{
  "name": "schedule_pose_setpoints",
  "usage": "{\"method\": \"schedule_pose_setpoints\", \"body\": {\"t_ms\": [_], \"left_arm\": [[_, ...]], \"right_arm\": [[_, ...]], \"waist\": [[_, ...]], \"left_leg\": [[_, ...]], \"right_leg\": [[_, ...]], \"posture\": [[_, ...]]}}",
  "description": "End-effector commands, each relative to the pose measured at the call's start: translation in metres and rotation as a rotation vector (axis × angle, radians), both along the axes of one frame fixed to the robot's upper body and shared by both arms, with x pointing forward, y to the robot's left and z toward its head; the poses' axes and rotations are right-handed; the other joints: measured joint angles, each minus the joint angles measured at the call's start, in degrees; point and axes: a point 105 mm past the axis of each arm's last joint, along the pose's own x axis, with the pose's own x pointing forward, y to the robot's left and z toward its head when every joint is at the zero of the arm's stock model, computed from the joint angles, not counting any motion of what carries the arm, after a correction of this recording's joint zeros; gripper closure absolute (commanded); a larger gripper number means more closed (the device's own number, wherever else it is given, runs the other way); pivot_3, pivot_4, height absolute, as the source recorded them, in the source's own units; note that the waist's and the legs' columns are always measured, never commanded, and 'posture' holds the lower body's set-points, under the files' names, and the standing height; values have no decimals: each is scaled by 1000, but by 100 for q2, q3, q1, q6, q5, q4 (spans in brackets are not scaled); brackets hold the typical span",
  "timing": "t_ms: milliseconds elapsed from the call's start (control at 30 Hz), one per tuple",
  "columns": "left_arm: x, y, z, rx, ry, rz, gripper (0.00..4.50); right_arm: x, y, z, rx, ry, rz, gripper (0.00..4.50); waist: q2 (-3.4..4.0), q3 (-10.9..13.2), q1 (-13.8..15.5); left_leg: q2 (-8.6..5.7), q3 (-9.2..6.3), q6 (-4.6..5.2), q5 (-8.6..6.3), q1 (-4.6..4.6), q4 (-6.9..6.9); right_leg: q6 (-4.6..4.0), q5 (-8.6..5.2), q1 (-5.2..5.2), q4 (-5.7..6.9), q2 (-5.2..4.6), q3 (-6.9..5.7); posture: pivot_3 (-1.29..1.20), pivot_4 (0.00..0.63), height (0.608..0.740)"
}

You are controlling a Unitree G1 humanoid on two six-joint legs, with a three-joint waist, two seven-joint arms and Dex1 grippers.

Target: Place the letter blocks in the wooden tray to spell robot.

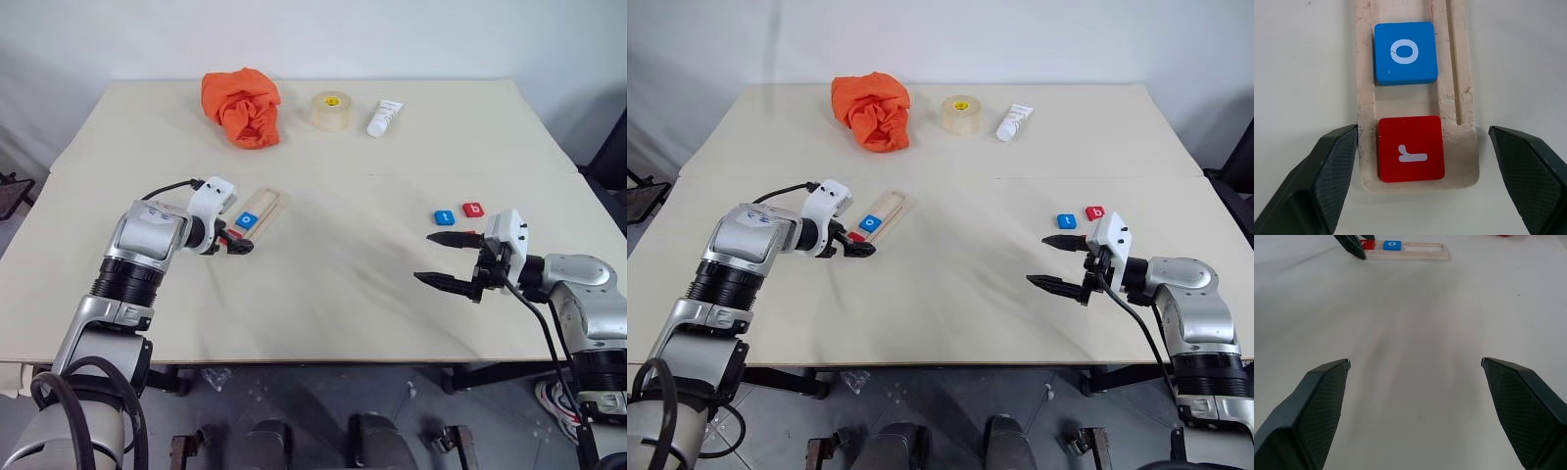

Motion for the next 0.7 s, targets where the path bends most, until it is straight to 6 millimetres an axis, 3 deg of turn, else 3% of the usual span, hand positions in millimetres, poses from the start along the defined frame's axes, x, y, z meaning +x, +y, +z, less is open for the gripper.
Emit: {"method": "schedule_pose_setpoints", "body": {"t_ms": [33,67,233,400,700], "left_arm": [[-3,9,-13,6,34,28,931],[-3,10,-13,8,27,27,1106],[-1,10,-14,40,-23,-32,1105],[0,-12,6,59,-160,-203,1105],[-21,-62,22,139,-271,-577,1105]], "right_arm": [[3,0,9,-1,-33,2,0],[3,0,10,-2,-34,1,0],[4,-3,11,-7,-38,-6,0],[4,-8,14,-17,-46,-10,0],[-5,-14,13,-18,-62,-35,0]], "waist": [[0,0,-2],[0,0,-1],[1,0,1],[1,0,1],[0,0,21]], "left_leg": [[0,0,0,0,0,0],[0,0,0,0,0,0],[0,1,0,0,4,6],[-1,1,0,0,3,13],[-1,-2,0,0,-7,10]], "right_leg": [[0,0,0,1,0,0],[0,0,0,1,0,0],[0,0,2,-1,0,0],[0,0,2,0,-3,2],[1,1,2,-4,-4,-2]], "posture": [[0,150,740],[0,150,740],[0,150,740],[0,150,740],[0,150,740]]}}
